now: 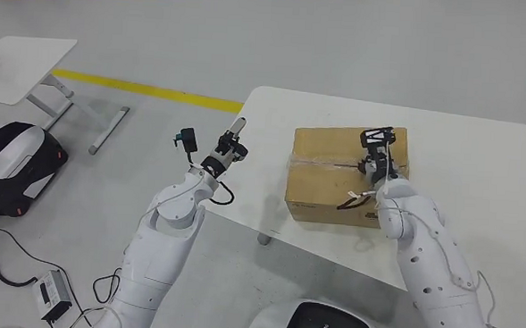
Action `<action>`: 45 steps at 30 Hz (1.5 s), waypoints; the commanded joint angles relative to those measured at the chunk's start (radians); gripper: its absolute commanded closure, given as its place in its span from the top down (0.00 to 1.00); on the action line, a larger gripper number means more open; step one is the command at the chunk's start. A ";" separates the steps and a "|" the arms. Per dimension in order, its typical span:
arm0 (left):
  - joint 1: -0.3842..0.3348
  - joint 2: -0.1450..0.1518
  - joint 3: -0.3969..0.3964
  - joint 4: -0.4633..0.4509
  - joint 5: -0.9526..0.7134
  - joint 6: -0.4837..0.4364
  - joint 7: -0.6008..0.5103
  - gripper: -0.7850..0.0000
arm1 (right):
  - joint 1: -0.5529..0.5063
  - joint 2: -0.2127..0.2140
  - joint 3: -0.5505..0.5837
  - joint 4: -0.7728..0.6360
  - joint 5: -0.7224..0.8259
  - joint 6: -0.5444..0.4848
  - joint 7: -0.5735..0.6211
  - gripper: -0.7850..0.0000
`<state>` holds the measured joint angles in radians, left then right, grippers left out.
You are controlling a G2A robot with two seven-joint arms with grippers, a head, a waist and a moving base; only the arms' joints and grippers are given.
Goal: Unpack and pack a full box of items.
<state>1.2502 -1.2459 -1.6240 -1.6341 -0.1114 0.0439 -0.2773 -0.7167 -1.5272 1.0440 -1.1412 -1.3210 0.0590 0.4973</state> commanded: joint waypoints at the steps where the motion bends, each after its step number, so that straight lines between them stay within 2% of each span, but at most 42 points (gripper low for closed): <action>1: 0.000 0.000 0.000 0.000 0.000 0.000 0.000 1.00 | -0.030 0.008 0.019 -0.050 -0.024 0.014 0.025 0.00; 7: 0.000 0.000 0.000 0.000 0.000 0.000 0.000 1.00 | -0.122 0.028 0.069 -0.190 -0.086 0.029 0.096 0.00; 11: 0.000 0.000 0.000 0.000 0.000 0.000 0.000 1.00 | -0.170 0.035 0.092 -0.297 -0.099 0.026 0.075 0.00; 15: 0.000 0.000 0.000 0.000 0.000 0.000 0.000 1.00 | -0.195 0.039 0.087 -0.402 -0.106 -0.042 0.011 0.00; 18: 0.000 0.000 0.000 0.000 0.000 0.000 0.000 1.00 | -0.178 0.036 0.054 -0.421 -0.100 -0.118 -0.018 0.00; 21: 0.000 0.000 0.000 0.000 0.000 0.000 0.000 1.00 | -0.116 0.025 0.001 -0.352 -0.070 -0.198 -0.051 0.00; 24: 0.000 0.000 0.000 0.000 0.000 0.000 0.000 1.00 | -0.023 0.001 -0.070 -0.210 -0.005 -0.270 -0.110 0.00; 29: 0.000 0.000 0.000 0.000 0.000 0.000 0.000 1.00 | 0.134 -0.060 -0.202 0.081 0.104 -0.355 -0.208 0.00; 33: 0.000 0.000 0.000 0.000 0.000 0.000 0.000 1.00 | 0.217 -0.109 -0.282 0.245 0.157 -0.399 -0.270 0.00; 40: 0.000 0.000 0.000 0.000 0.000 0.000 0.000 1.00 | 0.277 -0.166 -0.341 0.450 0.194 -0.399 -0.303 0.00; 45: 0.000 0.000 0.000 0.000 0.000 0.000 0.000 1.00 | 0.289 -0.177 -0.335 0.515 0.202 -0.371 -0.319 0.00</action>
<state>1.2502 -1.2459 -1.6240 -1.6341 -0.1114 0.0439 -0.2773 -0.4284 -1.7045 0.7067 -0.6334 -1.1187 -0.3166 0.1789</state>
